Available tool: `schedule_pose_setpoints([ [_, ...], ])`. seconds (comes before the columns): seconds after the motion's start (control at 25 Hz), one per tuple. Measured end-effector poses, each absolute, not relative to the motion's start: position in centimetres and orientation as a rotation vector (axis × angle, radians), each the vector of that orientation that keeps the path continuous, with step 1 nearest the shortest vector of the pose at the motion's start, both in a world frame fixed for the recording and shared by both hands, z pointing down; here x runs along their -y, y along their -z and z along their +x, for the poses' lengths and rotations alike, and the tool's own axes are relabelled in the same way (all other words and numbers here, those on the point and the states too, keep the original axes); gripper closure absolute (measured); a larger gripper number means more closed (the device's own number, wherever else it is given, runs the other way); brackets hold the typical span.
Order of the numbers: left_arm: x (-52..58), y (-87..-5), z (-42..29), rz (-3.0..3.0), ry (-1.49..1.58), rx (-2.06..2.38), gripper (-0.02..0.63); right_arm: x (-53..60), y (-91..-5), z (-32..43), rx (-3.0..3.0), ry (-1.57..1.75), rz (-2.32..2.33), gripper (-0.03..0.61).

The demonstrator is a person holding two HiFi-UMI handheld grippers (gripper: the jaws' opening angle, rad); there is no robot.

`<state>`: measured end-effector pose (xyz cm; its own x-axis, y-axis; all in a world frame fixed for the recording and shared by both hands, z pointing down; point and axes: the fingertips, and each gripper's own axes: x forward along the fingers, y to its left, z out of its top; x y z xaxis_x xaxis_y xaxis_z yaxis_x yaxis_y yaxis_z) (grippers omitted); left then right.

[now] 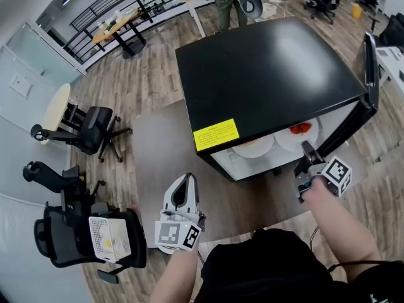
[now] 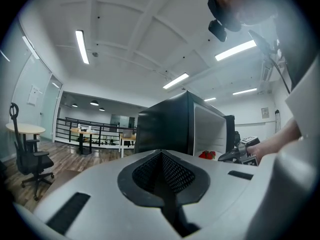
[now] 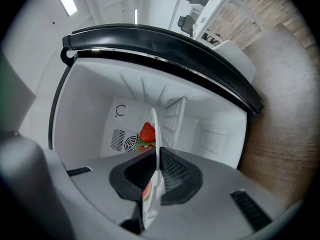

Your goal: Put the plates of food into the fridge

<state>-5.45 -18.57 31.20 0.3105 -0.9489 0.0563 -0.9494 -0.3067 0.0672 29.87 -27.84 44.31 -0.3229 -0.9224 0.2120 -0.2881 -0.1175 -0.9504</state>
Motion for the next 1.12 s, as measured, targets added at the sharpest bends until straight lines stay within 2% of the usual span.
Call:
schedule_pose_setpoints([
  [0.84, 20.4, -32.6, -5.2, 2.446, -0.064, 1.783, 0.611, 31.3, -45.4, 29.7, -1.623, 1.514, -1.481, 0.555],
  [0.92, 20.6, -32.5, -5.1, 2.451, -0.062, 1.782, 0.611, 31.5, -45.0, 29.3, -1.677, 1.493, -1.5, 0.481],
  [1.12, 20.7, -32.2, -4.9, 2.458, -0.064, 1.79, 0.611, 31.6, -43.8, 28.3, -1.763, 1.452, -1.497, 0.372],
])
